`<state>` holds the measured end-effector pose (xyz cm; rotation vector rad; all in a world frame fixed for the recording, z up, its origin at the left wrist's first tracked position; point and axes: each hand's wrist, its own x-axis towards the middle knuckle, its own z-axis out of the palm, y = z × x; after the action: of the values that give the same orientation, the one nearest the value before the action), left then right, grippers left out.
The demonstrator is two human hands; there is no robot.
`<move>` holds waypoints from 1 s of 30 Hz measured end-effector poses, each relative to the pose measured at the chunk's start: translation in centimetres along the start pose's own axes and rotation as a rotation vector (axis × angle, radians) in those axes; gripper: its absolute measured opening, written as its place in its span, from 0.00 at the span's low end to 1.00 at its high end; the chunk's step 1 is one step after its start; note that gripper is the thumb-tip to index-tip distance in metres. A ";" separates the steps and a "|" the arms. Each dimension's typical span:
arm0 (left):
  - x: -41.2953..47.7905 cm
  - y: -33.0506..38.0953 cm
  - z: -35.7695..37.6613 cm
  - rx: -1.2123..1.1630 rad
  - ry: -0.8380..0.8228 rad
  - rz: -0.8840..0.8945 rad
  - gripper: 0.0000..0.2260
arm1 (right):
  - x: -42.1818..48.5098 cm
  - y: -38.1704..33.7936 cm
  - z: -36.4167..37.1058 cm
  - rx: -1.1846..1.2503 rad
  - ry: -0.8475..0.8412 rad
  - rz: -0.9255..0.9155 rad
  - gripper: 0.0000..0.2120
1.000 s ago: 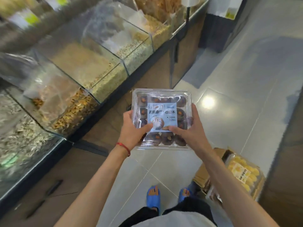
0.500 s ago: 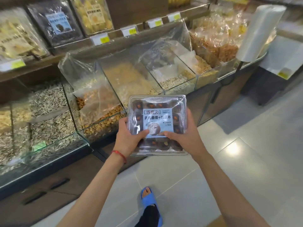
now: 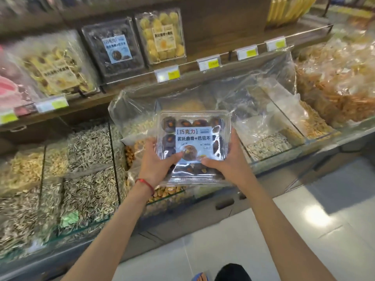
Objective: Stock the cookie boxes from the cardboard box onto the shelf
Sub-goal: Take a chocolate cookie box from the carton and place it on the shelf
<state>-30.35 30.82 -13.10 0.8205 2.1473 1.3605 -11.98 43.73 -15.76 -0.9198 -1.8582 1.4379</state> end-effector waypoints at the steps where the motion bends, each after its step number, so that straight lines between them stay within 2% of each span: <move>1: 1.6 0.1 -0.3 0.012 0.007 -0.004 0.42 | 1.8 -0.3 0.5 -0.006 -0.010 -0.010 0.63; 5: 7.4 1.2 -0.5 -0.027 0.053 0.015 0.30 | 9.1 -1.4 1.9 0.002 -0.028 -0.084 0.60; 11: 15.4 3.3 -2.3 0.037 0.141 0.104 0.33 | 20.0 -3.7 3.7 -0.071 -0.069 -0.196 0.48; 16: 21.1 4.9 -4.2 0.051 0.291 0.135 0.38 | 26.7 -6.6 7.2 -0.076 -0.089 -0.250 0.55; 19: 24.6 5.2 -6.2 0.043 0.360 0.170 0.37 | 30.1 -8.1 10.2 -0.090 -0.064 -0.279 0.57; 30: 39.1 5.5 -14.8 -0.030 0.499 0.256 0.34 | 42.6 -12.6 21.6 -0.136 0.054 -0.344 0.58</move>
<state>-66.74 50.54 -4.82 0.8321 2.4399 1.8874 -55.75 64.59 -6.19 -0.6526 -1.9780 1.0803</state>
